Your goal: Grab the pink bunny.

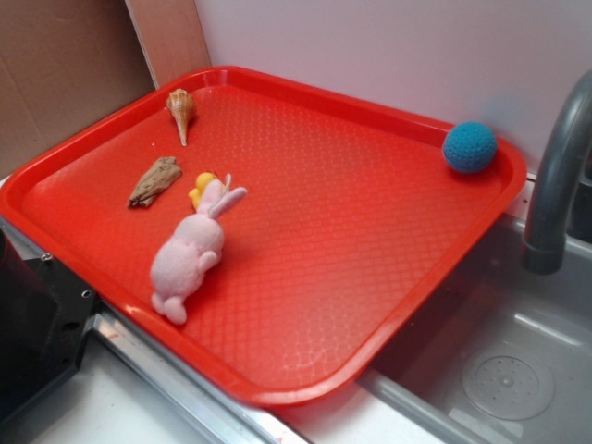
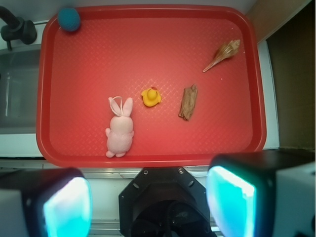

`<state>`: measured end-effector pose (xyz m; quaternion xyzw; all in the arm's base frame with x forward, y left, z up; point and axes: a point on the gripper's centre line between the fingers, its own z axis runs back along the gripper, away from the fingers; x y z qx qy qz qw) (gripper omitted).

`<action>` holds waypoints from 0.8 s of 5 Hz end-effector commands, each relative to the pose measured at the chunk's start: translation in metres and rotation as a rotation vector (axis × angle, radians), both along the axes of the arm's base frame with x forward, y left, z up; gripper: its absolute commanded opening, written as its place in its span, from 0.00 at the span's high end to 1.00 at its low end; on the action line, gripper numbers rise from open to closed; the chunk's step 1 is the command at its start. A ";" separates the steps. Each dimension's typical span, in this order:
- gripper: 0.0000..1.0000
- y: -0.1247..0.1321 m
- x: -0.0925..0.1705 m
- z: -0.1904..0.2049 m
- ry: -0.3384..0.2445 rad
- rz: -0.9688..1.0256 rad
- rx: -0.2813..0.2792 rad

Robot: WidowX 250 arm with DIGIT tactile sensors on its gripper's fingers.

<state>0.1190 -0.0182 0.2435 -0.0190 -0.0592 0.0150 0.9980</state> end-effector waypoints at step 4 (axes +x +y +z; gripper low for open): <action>0.00 -0.052 0.029 -0.116 0.002 0.148 -0.096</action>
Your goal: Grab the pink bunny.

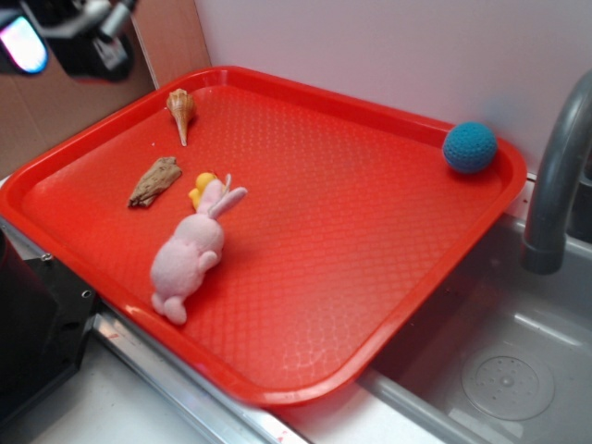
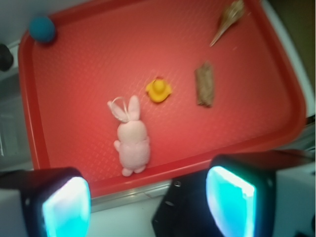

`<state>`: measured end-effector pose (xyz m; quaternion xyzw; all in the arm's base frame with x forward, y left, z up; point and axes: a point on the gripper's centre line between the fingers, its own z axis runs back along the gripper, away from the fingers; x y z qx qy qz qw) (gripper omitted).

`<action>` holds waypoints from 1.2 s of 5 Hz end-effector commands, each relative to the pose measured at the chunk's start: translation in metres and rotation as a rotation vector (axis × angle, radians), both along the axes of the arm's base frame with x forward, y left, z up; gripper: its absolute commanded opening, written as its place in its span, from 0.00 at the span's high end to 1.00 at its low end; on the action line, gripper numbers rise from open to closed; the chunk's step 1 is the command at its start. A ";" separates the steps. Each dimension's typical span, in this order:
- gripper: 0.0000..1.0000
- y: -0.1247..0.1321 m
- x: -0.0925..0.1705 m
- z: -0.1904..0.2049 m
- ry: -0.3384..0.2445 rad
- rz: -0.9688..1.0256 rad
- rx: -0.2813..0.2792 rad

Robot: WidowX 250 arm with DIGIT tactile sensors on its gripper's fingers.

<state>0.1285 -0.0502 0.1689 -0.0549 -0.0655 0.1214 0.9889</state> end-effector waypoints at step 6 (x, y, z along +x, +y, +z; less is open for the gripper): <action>1.00 -0.008 -0.005 -0.143 0.295 -0.171 0.083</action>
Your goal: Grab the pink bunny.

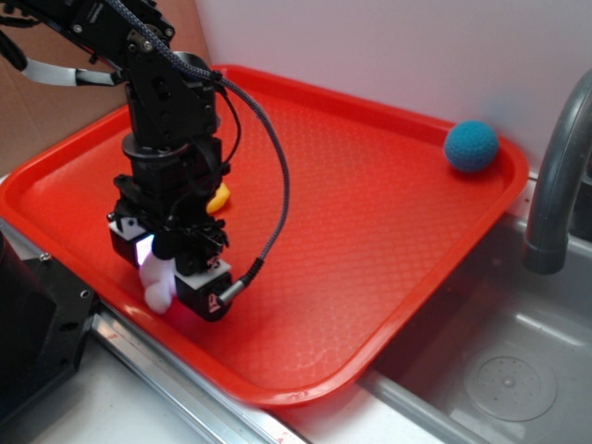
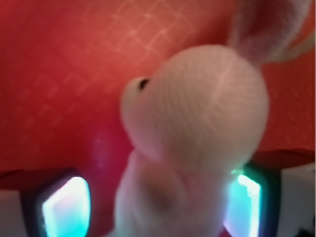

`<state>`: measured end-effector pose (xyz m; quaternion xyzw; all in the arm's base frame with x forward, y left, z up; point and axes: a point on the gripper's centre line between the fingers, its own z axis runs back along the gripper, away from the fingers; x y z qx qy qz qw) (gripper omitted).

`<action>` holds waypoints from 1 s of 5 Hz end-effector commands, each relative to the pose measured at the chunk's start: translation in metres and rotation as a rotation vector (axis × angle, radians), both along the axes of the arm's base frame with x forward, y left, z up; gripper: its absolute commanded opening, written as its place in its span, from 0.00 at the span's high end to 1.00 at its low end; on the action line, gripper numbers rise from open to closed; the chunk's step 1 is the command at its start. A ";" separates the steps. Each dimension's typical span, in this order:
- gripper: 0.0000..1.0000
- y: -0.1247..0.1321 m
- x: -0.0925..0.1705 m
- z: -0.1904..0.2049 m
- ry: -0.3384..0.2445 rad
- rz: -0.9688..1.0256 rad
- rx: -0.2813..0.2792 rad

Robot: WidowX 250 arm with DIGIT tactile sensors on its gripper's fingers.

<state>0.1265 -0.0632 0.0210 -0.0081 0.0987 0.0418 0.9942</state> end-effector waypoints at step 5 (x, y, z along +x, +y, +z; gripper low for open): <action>1.00 0.049 0.039 0.204 -0.267 -0.091 0.002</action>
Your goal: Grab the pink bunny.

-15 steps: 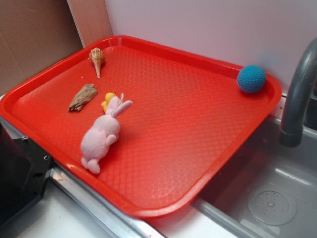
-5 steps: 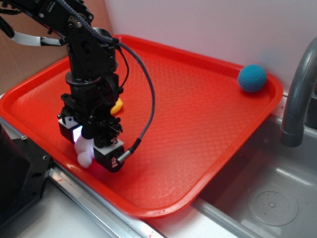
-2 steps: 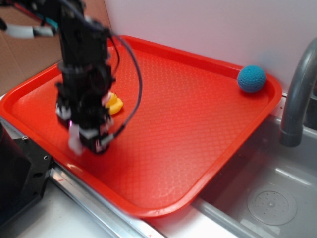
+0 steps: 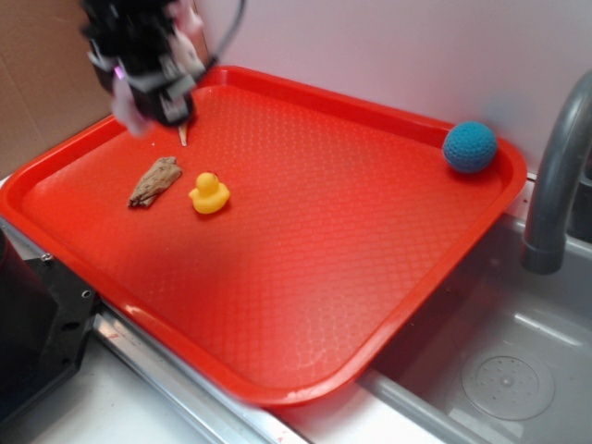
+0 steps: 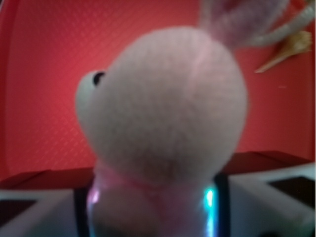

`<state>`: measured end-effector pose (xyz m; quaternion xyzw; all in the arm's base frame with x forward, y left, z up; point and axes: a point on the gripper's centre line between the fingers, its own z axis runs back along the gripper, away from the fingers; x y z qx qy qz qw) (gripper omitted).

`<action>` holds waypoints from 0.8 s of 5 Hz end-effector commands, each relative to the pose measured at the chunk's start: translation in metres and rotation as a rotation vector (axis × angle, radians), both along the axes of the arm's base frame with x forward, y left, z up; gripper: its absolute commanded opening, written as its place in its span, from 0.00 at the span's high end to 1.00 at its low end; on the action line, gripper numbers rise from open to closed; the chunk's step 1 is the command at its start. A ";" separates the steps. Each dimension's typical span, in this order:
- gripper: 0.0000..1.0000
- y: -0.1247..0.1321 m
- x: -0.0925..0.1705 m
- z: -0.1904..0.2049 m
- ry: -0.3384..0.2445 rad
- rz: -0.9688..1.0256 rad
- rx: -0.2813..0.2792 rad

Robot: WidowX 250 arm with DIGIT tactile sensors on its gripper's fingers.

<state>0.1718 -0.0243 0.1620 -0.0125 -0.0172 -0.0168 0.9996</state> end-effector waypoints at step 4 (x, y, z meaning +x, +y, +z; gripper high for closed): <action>1.00 0.011 -0.012 0.111 0.014 0.027 0.015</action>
